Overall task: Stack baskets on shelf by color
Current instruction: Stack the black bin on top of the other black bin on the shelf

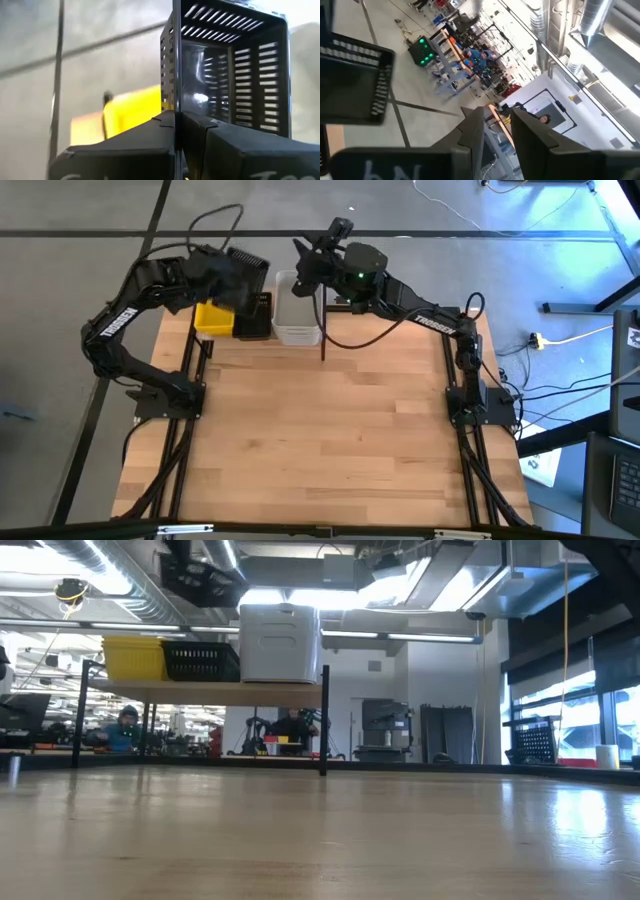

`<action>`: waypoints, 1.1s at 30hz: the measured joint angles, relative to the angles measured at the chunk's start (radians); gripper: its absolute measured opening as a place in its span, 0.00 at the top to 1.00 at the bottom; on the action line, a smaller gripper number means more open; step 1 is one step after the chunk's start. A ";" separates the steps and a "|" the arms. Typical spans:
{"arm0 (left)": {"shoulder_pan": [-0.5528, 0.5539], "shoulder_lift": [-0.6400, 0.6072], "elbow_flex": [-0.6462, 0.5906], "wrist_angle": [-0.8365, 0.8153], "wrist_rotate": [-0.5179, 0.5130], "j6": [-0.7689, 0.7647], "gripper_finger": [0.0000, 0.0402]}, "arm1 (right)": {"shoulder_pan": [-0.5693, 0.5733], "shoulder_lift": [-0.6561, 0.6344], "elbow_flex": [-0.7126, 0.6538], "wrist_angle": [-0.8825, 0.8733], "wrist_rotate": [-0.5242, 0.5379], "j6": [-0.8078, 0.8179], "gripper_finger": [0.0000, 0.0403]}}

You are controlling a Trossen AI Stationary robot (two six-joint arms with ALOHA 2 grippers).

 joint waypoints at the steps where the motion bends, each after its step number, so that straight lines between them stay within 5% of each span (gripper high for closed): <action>1: 0.000 0.003 0.000 -0.039 0.002 -0.045 1.00 | 0.003 0.000 0.000 0.000 0.007 -0.004 0.75; 12: 0.000 0.035 0.000 -0.096 0.084 -0.250 1.00 | 0.018 0.000 0.000 0.000 0.011 -0.034 0.75; 33: 0.042 0.058 -0.252 0.034 0.107 -0.297 0.98 | 0.018 0.000 -0.001 0.000 0.012 -0.035 0.75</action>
